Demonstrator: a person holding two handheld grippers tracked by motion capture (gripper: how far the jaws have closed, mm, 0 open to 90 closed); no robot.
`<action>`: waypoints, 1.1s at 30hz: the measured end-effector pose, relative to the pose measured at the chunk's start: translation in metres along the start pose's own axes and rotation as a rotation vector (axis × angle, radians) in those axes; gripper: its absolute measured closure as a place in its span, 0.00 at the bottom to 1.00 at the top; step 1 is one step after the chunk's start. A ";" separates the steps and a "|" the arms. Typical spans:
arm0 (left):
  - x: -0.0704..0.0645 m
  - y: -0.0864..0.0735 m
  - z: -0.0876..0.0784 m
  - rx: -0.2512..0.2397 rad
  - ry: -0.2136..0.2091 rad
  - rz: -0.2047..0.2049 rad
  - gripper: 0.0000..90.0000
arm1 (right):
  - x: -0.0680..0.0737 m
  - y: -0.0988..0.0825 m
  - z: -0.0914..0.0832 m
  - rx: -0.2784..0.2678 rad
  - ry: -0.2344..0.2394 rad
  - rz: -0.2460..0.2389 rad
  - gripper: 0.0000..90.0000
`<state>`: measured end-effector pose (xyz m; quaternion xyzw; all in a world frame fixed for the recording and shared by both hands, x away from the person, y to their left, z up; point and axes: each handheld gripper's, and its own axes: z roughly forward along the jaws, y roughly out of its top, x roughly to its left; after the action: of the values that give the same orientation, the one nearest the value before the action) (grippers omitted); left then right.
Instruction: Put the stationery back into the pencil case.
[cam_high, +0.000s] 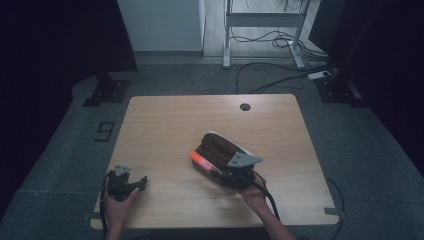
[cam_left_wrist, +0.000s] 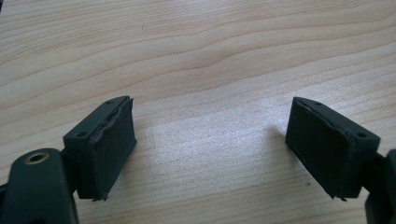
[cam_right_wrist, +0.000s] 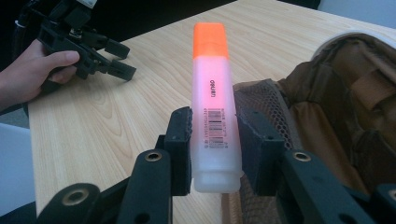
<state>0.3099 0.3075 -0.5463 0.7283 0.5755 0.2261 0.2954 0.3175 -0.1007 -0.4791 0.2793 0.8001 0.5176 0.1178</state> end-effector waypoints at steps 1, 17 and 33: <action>0.000 0.000 0.000 0.000 0.000 0.000 0.17 | 0.000 0.000 -0.001 0.000 -0.002 0.002 0.72; 0.000 0.000 0.000 0.000 0.000 0.000 0.17 | -0.016 0.000 -0.011 -0.020 -0.050 0.023 0.72; 0.000 0.000 0.000 0.000 0.000 0.000 0.17 | -0.025 -0.001 -0.017 -0.028 -0.079 0.037 0.72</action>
<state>0.3099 0.3075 -0.5463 0.7283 0.5755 0.2261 0.2953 0.3295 -0.1284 -0.4748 0.3124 0.7823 0.5194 0.1436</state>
